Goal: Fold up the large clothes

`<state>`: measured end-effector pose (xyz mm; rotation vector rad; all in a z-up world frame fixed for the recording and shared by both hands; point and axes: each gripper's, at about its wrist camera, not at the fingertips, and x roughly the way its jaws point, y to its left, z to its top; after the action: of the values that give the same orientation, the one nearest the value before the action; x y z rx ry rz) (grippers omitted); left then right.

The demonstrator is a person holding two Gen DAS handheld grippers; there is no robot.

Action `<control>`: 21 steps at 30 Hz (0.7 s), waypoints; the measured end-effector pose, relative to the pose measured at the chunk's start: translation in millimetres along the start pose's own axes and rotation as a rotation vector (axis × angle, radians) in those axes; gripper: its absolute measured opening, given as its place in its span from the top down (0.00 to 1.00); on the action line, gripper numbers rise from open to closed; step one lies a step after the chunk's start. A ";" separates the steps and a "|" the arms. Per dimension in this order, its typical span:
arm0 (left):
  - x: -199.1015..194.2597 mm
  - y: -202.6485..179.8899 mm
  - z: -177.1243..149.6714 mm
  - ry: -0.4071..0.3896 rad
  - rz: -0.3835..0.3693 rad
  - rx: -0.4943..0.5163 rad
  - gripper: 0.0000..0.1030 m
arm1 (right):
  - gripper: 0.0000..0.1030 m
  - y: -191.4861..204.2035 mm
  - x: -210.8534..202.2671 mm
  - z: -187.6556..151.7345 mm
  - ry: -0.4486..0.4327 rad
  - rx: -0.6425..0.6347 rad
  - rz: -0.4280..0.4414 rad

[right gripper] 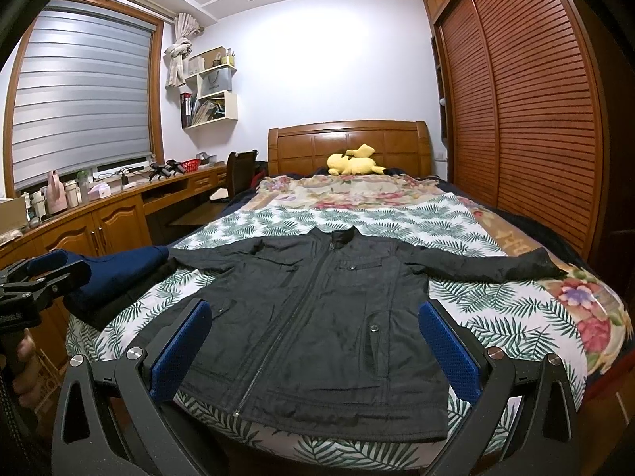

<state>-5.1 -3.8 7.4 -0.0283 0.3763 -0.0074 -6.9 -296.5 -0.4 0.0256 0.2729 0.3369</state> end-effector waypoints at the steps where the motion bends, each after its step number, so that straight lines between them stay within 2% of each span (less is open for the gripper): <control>1: 0.6 0.3 -0.2 0.000 -0.001 0.001 0.00 | 0.00 0.1 0.0 0.0 0.000 0.000 -0.001; 16: -3.8 -6.5 -3.7 -0.003 -0.010 0.012 0.00 | 0.00 0.6 1.7 -0.3 0.003 0.000 0.000; 21: 13.3 -0.7 -10.2 0.033 0.003 0.006 0.00 | 0.00 -1.1 15.9 -4.8 0.030 -0.002 0.017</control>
<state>3.6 -4.9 -6.9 -0.0213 0.4097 -0.0058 6.6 -292.5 -9.2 0.0208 0.3024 0.3547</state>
